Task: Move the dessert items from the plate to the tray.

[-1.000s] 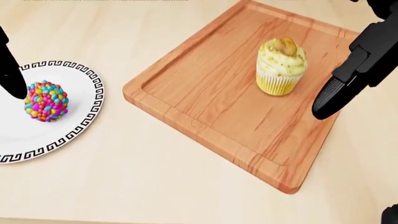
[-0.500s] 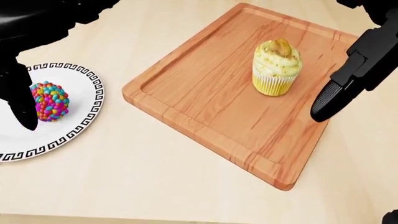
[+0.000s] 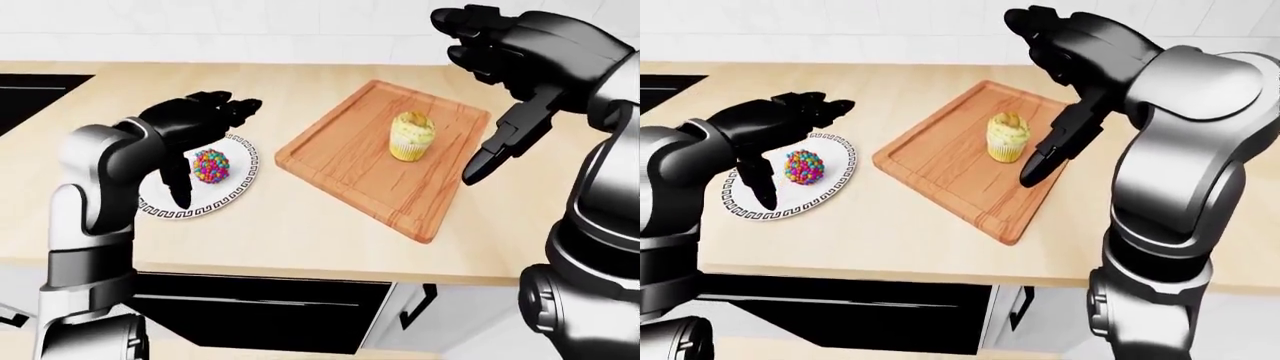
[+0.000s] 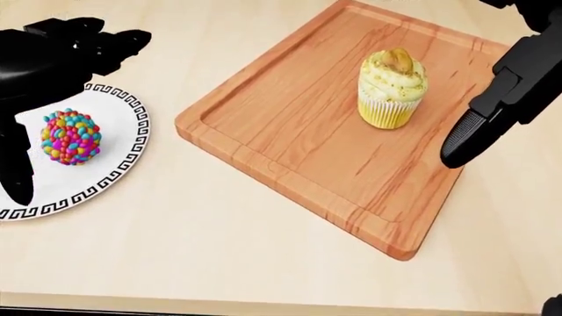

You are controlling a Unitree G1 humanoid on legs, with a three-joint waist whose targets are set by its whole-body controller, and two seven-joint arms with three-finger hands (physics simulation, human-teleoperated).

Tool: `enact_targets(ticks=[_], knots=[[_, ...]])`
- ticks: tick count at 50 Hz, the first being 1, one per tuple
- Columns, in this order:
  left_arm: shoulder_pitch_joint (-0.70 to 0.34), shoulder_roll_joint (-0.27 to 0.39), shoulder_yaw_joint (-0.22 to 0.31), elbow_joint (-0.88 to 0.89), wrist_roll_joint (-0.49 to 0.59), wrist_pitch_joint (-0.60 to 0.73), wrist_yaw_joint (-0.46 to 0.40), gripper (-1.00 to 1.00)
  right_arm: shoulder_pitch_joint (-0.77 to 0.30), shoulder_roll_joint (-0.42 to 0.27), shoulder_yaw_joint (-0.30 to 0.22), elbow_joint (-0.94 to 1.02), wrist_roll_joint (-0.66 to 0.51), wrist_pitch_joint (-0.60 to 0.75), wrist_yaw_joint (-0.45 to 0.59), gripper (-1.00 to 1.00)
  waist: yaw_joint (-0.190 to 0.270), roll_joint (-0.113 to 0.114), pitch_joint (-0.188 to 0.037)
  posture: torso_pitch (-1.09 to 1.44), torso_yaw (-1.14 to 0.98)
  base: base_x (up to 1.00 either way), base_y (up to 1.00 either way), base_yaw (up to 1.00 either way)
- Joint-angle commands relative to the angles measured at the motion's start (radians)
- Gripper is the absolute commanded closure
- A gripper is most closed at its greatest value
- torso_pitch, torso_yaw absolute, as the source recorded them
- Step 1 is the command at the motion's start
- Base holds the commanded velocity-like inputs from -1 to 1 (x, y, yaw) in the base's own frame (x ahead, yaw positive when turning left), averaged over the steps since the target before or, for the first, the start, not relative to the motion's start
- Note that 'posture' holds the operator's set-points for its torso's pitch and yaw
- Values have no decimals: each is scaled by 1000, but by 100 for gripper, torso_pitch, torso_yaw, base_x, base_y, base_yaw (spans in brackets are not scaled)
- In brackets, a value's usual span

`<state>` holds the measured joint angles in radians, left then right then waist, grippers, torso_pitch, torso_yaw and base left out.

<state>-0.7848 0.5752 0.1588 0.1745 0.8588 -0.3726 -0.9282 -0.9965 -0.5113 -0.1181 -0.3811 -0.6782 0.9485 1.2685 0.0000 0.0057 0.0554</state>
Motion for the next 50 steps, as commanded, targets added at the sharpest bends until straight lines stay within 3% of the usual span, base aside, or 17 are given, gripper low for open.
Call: enact_targets(ticks=[1,13,34,50], knots=[[-36,17,20,-9,9,-17,48,-97,-16,-6,-14,-20,-2,-21,-19,-100,-1,2,-28,0,0,0,0,0],[-34,4,12,49,41,-39,100,-69,-4,-5,-15,-27,-2,-21,-19,-100,-1,3,-33,0,0,0,0,0],[-13,9,11,99,86,-81,171,-57,3,-2,-15,-29,1,-22,-25,-100,-3,9,-35,0,0,0,0,0],[30,-1,12,82,97,-98,185,-15,1,-5,-17,-26,3,-26,-25,-100,-2,13,-33,0,0,0,0,0]])
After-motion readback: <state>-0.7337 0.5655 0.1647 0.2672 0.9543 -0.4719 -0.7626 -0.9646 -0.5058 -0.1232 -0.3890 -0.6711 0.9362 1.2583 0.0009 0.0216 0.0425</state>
